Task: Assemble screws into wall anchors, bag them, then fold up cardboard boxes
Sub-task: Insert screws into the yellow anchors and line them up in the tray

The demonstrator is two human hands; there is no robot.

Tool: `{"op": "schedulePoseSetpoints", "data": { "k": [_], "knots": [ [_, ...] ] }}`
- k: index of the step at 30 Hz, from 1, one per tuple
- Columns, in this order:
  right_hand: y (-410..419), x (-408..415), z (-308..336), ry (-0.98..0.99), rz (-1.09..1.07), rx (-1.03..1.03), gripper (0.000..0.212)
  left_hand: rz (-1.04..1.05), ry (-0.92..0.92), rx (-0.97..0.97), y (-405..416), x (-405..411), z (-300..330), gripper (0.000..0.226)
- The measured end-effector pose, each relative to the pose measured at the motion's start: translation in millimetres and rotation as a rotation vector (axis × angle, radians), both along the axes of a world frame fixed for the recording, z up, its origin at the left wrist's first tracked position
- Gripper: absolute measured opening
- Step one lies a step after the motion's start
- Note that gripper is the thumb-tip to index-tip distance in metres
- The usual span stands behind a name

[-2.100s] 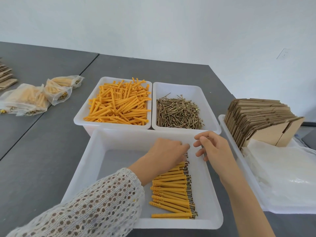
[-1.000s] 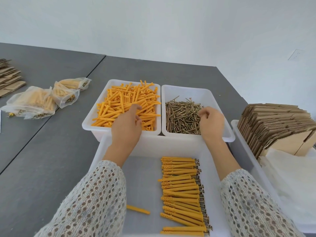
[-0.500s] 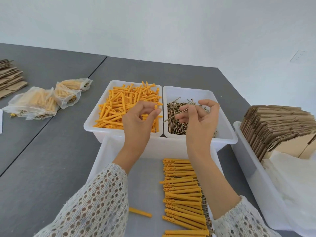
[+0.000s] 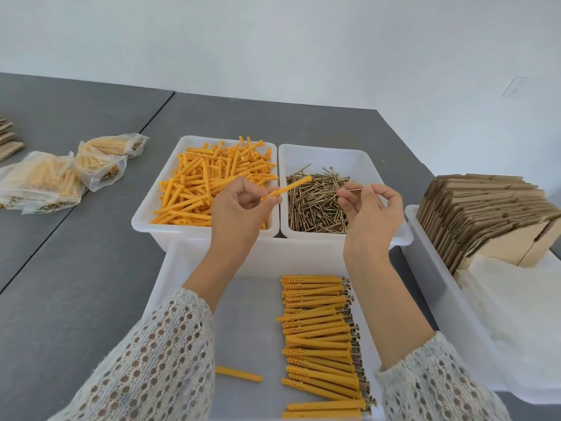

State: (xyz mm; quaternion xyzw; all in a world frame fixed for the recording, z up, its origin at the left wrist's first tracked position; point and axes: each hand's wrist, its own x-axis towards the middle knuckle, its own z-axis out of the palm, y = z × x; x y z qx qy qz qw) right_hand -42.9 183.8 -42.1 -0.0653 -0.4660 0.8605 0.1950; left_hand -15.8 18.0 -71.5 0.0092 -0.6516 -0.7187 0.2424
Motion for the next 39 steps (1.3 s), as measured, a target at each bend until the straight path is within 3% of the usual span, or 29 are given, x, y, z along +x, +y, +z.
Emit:
{"op": "schedulePoseSetpoints", "data": {
  "k": [17, 25, 33, 39],
  "knots": [
    [14.3, -8.1, -3.1, -0.006, -0.100, -0.132, 0.014, -0.089, -0.003, -0.070, 2.7, -0.6, -2.3, 0.017],
    [8.1, -5.7, -0.7, 0.021, -0.021, -0.021, 0.014, -0.103, 0.009, -0.126, 4.1, -1.8, -4.7, 0.020],
    [17.7, -6.7, 2.5, 0.045, -0.121, -0.103, 0.016, -0.100, 0.009, -0.141, 2.6, -1.5, -4.3, 0.023],
    [15.9, -6.2, 1.3, 0.046, -0.098, -0.029, 0.017, -0.114, 0.028, -0.204, 6.2, 0.4, -5.3, 0.022]
  ]
}}
